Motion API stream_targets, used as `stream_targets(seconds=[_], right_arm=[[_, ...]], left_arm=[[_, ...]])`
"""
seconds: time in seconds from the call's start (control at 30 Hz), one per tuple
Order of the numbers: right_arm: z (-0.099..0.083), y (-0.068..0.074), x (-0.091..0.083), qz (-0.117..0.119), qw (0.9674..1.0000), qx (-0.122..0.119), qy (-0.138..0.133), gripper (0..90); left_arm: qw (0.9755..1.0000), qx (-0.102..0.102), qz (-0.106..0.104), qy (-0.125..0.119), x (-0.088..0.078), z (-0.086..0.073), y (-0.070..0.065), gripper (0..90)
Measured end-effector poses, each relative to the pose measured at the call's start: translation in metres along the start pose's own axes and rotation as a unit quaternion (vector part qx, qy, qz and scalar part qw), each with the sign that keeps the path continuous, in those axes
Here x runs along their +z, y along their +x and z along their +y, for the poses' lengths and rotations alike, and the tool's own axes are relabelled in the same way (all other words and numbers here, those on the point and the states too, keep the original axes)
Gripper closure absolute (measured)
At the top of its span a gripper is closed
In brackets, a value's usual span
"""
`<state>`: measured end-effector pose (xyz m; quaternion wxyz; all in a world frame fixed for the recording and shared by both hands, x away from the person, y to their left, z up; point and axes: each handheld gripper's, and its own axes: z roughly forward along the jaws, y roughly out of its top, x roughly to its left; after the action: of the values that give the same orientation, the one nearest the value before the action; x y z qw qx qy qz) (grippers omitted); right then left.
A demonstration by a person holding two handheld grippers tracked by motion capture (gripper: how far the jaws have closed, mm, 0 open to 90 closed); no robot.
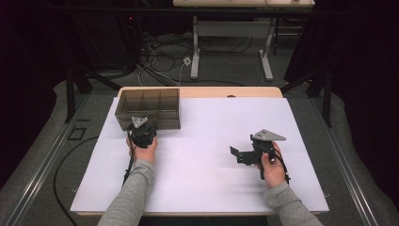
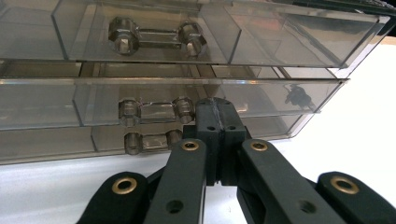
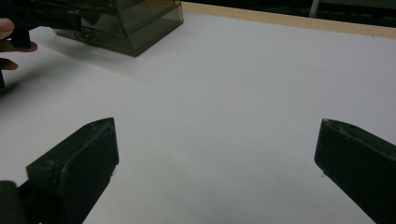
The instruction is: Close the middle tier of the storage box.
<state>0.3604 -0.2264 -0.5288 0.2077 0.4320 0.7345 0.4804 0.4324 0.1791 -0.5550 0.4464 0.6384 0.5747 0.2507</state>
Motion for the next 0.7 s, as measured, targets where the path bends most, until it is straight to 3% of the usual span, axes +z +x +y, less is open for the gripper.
stream_targets(seconds=[0.7], right_arm=[[-0.0031, -0.0044, -0.0075, -0.01, 0.9999, 0.006, -0.004, 0.0]], left_arm=[[0.9999, 0.006, -0.002, -0.013, 0.0051, -0.001, 0.0015, 90.0]])
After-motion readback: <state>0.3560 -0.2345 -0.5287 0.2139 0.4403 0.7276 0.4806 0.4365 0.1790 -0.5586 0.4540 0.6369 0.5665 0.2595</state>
